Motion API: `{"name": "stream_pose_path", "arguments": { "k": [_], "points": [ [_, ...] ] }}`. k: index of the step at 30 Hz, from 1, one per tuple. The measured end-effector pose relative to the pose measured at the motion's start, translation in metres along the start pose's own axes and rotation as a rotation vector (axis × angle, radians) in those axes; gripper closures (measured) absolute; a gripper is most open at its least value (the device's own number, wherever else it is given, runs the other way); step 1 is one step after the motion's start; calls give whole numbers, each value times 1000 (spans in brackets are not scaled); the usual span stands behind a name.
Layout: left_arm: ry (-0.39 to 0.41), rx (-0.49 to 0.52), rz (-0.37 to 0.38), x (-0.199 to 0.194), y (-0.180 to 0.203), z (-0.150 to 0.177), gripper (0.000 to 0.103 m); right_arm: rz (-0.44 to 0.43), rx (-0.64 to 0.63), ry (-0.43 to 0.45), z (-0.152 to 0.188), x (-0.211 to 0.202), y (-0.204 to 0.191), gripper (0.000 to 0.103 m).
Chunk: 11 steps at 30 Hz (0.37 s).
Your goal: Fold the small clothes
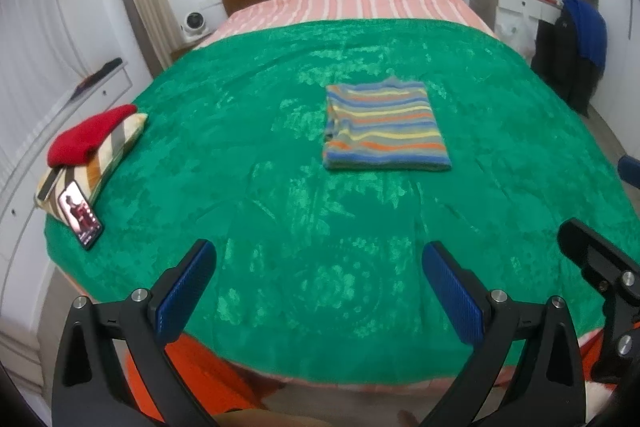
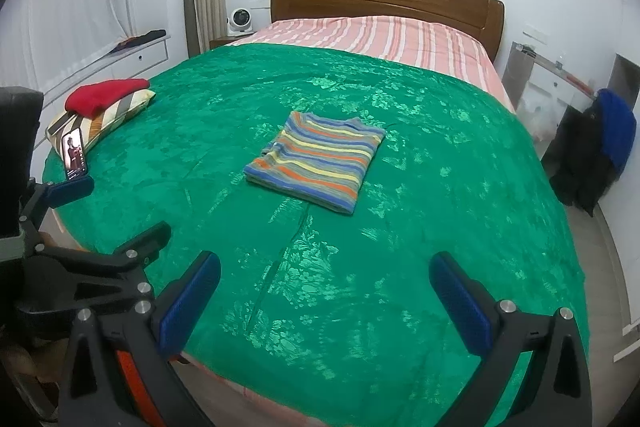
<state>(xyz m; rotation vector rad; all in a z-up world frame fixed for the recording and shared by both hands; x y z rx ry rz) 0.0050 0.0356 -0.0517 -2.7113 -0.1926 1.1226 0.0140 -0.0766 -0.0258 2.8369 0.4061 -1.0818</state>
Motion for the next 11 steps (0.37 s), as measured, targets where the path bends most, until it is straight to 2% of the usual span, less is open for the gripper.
{"name": "stream_pose_path", "arguments": {
  "k": [6,11],
  "points": [
    [8,-21,34,-2,0,0,0,8,-1,-1,1,-1,1,0],
    [38,-10,27,-7,4,-2,0,5,4,-4,1,-1,1,0]
  ]
}}
Point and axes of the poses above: each gripper's, at about its wrist camera, not at the fingertips, and x roughly the way its jaws point, y to its right, z to its underside, the point moved 5 cm from there along x, roughly the way its jaws point, and after that the axes turned 8 degrees about -z, right-handed, at the moved point
